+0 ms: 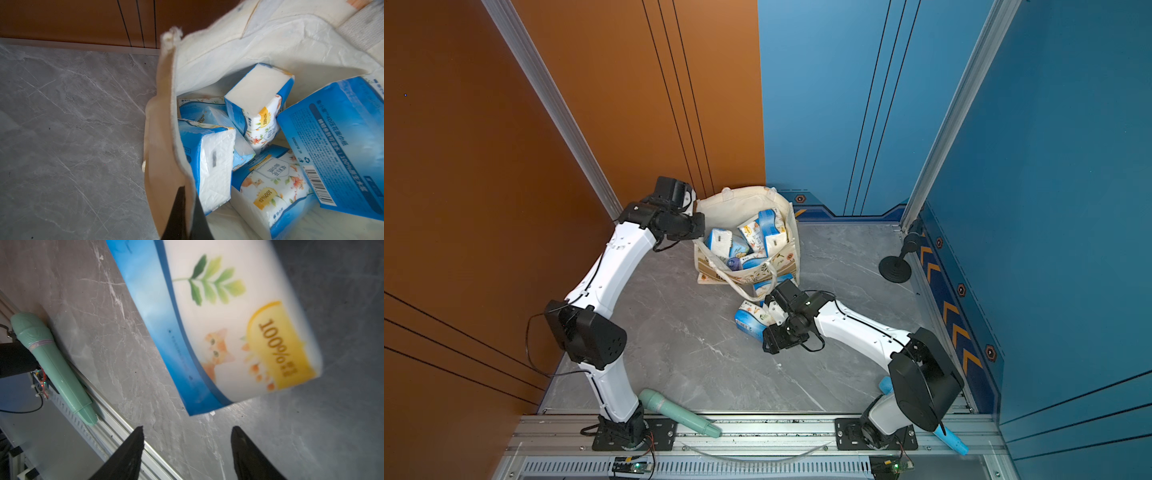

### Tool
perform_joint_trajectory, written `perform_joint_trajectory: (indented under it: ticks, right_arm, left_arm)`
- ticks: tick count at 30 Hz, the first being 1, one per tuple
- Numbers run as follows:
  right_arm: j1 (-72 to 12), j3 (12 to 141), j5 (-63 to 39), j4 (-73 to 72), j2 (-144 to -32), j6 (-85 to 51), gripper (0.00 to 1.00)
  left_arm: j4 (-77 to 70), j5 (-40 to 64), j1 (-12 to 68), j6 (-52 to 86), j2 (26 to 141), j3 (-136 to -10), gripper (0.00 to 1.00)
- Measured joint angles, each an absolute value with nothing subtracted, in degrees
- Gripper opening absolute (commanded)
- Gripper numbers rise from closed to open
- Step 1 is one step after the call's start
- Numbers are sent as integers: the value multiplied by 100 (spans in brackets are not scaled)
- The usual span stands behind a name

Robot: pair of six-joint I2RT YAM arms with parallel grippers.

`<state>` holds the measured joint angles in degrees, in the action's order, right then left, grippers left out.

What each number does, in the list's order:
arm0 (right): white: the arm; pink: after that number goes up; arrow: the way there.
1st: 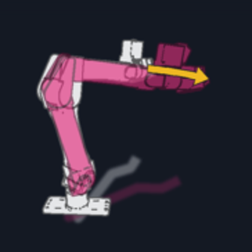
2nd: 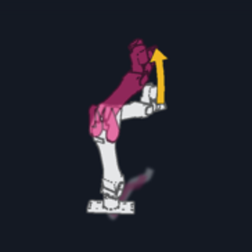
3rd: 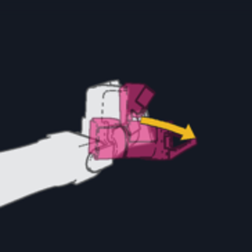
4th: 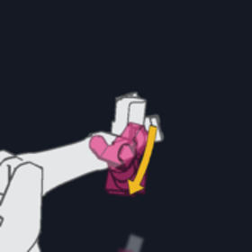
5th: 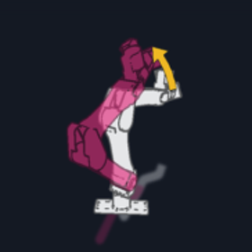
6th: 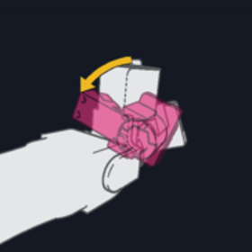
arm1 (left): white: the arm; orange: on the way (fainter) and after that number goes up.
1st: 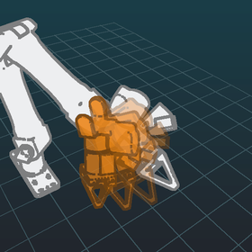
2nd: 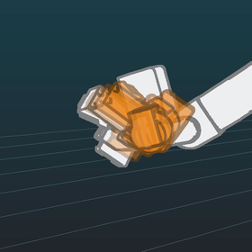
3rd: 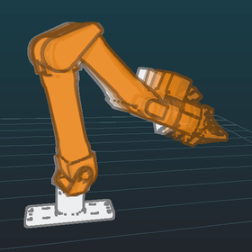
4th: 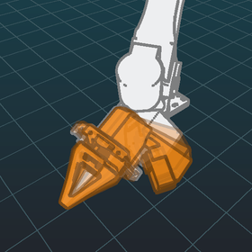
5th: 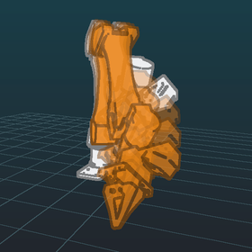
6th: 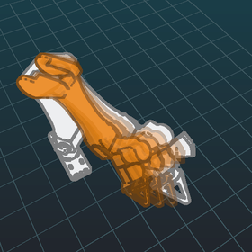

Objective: Put tissues into the canvas bag
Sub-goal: Move the pack of facial tissues to the center of the board, then pick up the pack of facial tissues from the center of the board.

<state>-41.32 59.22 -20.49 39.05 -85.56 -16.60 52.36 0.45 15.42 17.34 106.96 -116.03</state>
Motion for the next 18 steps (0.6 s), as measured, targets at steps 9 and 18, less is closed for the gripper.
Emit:
perform_joint_trajectory:
  ticks: [9,18]
  right_arm:
    - [-4386,6003,-1326,3750,-8143,-1081,100]
    - [-4545,6407,-357,3636,-8858,-401,100]
  left_arm:
    - [5212,45,1538,1734,10694,-11552,0]
    - [5210,45,1538,1734,10694,-11552,0]
